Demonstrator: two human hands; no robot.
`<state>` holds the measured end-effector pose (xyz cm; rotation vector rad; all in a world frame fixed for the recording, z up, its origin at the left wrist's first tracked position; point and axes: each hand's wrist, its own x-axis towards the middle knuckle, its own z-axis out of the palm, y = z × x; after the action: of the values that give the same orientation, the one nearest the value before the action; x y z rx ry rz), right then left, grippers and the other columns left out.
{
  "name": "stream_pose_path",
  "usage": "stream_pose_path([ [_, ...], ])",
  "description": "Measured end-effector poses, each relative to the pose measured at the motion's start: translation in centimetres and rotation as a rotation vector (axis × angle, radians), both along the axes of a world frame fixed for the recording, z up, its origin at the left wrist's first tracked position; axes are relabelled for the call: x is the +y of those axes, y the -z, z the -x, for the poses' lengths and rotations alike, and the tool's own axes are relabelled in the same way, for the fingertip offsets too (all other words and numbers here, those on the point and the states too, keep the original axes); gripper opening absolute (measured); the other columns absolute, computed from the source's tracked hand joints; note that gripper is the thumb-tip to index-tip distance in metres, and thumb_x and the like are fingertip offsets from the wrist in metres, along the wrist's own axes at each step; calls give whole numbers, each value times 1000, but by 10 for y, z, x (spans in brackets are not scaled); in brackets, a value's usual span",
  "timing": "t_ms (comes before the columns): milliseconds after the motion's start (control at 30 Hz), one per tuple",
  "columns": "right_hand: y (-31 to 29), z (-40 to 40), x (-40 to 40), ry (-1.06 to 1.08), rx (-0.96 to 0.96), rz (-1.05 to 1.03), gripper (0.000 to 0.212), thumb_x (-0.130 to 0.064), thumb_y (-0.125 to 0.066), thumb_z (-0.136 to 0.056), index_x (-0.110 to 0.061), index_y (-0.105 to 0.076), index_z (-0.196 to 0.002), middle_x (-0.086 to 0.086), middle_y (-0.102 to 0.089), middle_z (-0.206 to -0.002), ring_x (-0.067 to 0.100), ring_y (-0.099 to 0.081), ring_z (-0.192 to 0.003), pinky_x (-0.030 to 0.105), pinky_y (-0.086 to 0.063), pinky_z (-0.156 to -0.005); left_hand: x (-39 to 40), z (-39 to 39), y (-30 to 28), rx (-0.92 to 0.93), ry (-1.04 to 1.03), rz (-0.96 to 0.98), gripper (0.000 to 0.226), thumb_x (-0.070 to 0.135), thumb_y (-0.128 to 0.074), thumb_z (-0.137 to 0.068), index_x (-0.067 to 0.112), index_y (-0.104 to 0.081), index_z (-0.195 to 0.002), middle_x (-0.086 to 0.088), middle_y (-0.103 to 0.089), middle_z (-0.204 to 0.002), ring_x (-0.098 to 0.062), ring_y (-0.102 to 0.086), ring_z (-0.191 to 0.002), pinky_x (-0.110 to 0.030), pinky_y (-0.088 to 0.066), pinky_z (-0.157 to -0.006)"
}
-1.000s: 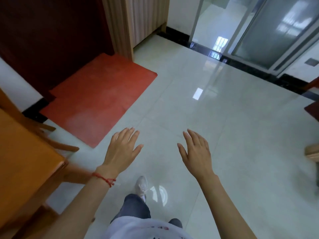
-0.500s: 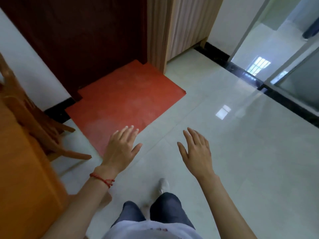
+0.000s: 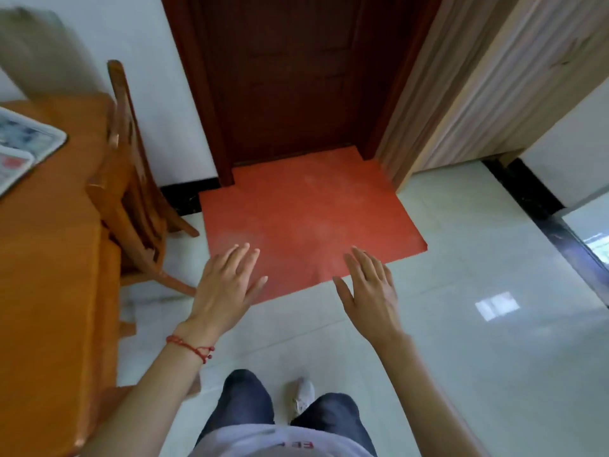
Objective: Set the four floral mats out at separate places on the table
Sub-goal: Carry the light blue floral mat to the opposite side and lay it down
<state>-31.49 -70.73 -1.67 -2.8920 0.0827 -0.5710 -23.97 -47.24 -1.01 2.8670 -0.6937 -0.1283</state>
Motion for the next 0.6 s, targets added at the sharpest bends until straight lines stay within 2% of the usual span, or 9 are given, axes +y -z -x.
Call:
stream_pose_path([
  [67,-1,-23,4,-53,-6,-11,38,-31,-46,-87,-5,-60,-111,12,-62,-119,23,-47,-111,39,-46,-90,7,-12,1,5,-65,-7,67,51,-18,-95,4,-55,-123,-17,-60,-124,-33,-56,-115,-48,-48,-93],
  [267,-6,-103,30,-201,16,-17,41,-33,-43,-88,-5,-59,-113,13,-62,-120,31,-59,-107,41,-48,-88,34,-59,-13,-7,-183,-52,72,51,-9,-96,5,-61,-117,-15,-64,-116,-31,-61,-107,-45,-50,-86],
  [433,-11,-182,63,-276,42,-24,43,-35,-43,-90,-4,-60,-114,13,-61,-121,30,-59,-109,42,-48,-91,64,-115,-18,-24,-251,-45,74,52,-5,-96,6,-57,-121,-15,-61,-122,-32,-57,-114,-45,-48,-92],
  [600,-21,-244,91,-317,25,-7,47,-39,-39,-92,-4,-61,-114,14,-62,-121,30,-60,-109,42,-47,-91,88,-166,-34,-73,-308,-32,74,50,-4,-97,5,-60,-117,-14,-64,-116,-30,-61,-109,-45,-49,-89],
])
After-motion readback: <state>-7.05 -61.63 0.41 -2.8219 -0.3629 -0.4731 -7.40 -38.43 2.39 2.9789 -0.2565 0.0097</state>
